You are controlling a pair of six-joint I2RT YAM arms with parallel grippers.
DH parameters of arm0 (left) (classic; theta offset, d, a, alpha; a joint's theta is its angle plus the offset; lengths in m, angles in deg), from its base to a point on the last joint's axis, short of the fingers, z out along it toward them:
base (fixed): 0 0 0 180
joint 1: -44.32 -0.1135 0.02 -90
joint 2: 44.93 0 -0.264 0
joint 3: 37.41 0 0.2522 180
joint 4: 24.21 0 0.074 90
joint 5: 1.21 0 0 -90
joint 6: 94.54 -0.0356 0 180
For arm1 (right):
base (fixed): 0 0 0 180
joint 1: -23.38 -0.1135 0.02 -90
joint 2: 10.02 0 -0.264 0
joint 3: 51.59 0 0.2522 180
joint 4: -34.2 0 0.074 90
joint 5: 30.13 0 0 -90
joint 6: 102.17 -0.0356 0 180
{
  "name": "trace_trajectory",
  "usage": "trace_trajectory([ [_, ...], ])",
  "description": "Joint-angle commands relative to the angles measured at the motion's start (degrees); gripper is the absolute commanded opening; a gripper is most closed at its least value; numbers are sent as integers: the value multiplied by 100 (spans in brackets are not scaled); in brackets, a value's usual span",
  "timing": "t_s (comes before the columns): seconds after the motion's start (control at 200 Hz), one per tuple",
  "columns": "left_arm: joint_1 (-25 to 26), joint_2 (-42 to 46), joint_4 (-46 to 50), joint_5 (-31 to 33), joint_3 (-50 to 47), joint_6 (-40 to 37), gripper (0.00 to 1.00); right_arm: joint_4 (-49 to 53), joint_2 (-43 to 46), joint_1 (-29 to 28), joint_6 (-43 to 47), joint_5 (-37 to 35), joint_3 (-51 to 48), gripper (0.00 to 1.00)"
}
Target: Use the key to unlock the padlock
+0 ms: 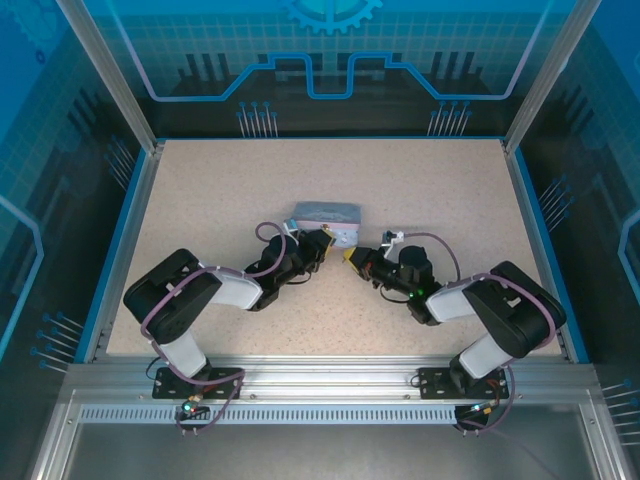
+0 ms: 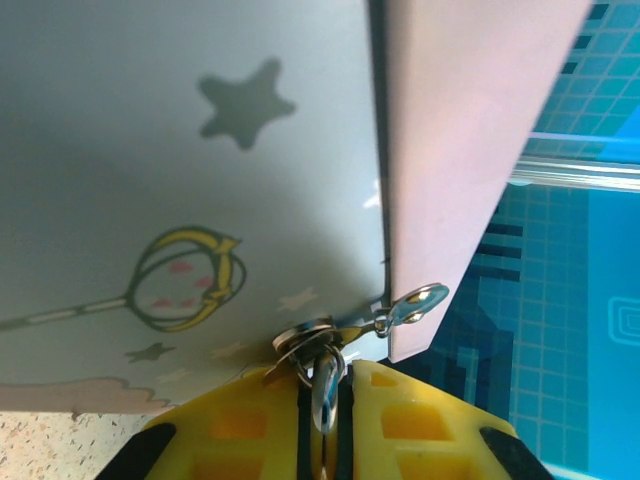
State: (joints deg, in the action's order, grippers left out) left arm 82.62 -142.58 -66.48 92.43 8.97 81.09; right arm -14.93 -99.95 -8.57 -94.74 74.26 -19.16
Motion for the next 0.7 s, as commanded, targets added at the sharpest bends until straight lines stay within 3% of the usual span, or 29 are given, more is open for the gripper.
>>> trace_trajectory([
  [0.0, 9, -1, -444, 25, -12, 112, 0, -210, -142, -34, -18, -86, 184, 0],
  [0.695, 19, 97, -288, -16, -54, 109, 0, -83, -428, 22, 29, 26, 532, 0],
])
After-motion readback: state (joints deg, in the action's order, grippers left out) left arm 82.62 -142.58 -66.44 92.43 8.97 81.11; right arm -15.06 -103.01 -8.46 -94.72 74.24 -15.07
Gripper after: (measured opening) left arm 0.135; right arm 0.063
